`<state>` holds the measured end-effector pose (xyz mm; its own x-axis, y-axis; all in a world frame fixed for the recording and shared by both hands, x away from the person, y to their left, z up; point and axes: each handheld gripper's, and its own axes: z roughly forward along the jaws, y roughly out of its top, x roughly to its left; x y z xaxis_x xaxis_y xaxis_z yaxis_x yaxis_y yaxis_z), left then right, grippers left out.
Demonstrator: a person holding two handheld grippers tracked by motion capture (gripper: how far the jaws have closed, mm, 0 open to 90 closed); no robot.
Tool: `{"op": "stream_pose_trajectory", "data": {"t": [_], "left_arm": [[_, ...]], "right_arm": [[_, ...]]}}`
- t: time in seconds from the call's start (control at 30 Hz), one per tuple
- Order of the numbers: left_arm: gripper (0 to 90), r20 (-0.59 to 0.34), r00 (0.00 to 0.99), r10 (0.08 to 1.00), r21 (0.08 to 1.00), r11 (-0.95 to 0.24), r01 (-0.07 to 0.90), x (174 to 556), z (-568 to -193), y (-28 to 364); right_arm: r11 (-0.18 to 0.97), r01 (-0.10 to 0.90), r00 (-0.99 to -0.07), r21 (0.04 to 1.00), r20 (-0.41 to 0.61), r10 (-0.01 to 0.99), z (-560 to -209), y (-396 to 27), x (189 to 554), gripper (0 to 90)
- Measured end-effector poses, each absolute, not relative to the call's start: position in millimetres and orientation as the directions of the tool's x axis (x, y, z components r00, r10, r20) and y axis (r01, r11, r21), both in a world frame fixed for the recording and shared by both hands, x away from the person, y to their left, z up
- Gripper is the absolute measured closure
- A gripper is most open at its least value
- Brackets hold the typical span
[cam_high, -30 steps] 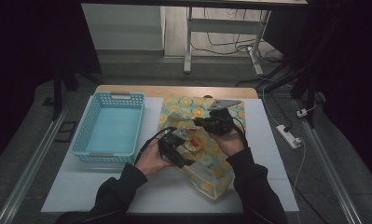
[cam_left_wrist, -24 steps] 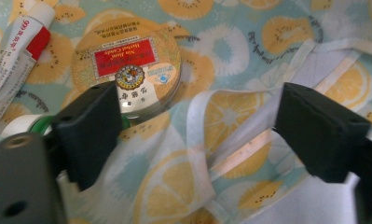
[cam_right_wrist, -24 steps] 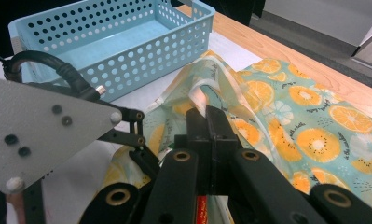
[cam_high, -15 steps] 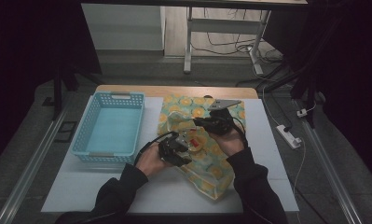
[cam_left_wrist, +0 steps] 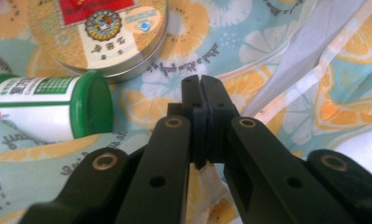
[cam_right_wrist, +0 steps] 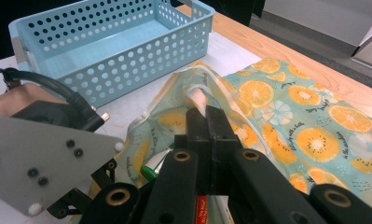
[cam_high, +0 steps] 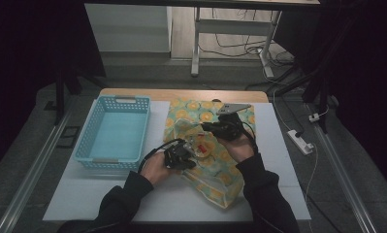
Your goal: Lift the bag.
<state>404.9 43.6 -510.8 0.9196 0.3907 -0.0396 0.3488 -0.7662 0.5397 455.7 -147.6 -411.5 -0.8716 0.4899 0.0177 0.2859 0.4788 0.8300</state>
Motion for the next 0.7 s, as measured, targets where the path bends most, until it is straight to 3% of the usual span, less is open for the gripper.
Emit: {"op": "stream_pose_trajectory", "data": {"t": [0.7], "left_arm": [[89.3,-0.134,0.877,0.461,0.608,-0.66,0.44,399.4,-478.4,59.3]], "right_arm": [[0.504,0.261,-0.886,0.823,-0.002,0.464,-411.5,-147.7,453.3,90.0]]}}
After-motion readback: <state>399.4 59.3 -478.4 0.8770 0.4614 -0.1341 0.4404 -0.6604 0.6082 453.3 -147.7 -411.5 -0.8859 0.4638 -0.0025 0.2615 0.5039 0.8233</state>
